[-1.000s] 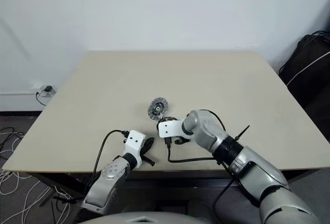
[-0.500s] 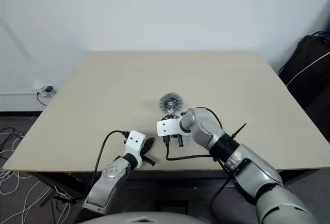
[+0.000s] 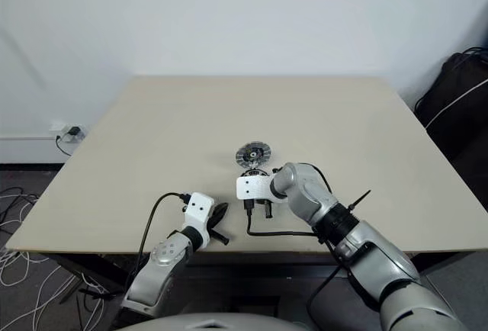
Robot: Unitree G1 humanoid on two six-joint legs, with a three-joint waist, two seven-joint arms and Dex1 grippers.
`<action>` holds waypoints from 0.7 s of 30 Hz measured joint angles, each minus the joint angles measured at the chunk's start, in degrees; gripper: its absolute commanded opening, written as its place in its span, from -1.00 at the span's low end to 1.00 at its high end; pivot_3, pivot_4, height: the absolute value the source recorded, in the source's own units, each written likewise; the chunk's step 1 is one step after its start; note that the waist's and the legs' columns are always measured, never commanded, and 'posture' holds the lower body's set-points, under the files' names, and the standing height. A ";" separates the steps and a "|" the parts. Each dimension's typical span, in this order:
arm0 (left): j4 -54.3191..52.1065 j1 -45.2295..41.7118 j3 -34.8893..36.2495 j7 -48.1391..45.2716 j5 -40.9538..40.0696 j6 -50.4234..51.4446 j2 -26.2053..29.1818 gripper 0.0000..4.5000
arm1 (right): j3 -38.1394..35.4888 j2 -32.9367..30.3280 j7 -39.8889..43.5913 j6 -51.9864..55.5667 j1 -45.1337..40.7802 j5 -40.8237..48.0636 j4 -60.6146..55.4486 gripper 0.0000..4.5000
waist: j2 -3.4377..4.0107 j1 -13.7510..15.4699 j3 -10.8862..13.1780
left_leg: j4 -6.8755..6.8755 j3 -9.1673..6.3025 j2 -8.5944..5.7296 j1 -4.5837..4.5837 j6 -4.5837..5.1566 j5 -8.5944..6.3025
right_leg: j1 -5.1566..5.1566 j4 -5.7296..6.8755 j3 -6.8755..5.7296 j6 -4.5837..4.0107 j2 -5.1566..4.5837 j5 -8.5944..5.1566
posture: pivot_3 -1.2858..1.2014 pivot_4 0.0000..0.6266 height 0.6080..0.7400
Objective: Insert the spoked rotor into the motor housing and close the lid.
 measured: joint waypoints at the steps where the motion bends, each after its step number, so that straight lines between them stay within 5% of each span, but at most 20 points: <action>1: 0.01 0.00 -0.02 -0.01 0.00 0.00 0.00 -1.00 | -0.44 -0.14 -0.17 0.62 0.47 0.26 -0.59 -0.95 | 0.00 0.07 0.00 | 0.00 0.00 0.00 -0.04 0.00 0.00 | -0.04 0.00 0.00 0.00 0.00 0.00 | 0.03 -1.00 1.00; 15: 0.12 0.08 -0.60 -1.11 -0.01 -0.01 -0.02 -1.00 | -11.98 -2.80 -2.30 30.02 12.16 7.71 -26.35 -0.95 | -0.03 0.41 0.02 | 0.19 0.00 -0.04 -0.97 -0.15 0.07 | -0.91 0.00 0.00 0.01 -0.11 0.03 | 0.03 -1.00 1.00; 21: 0.15 0.09 -0.78 -1.38 -0.01 0.02 -0.01 -1.00 | -18.07 2.24 -7.39 48.25 13.25 13.46 -36.87 -0.99 | -0.03 0.40 0.01 | 0.29 -0.10 -0.03 -0.96 0.06 -0.05 | -0.83 0.04 -0.01 0.01 -0.11 0.04 | 0.03 -1.00 1.00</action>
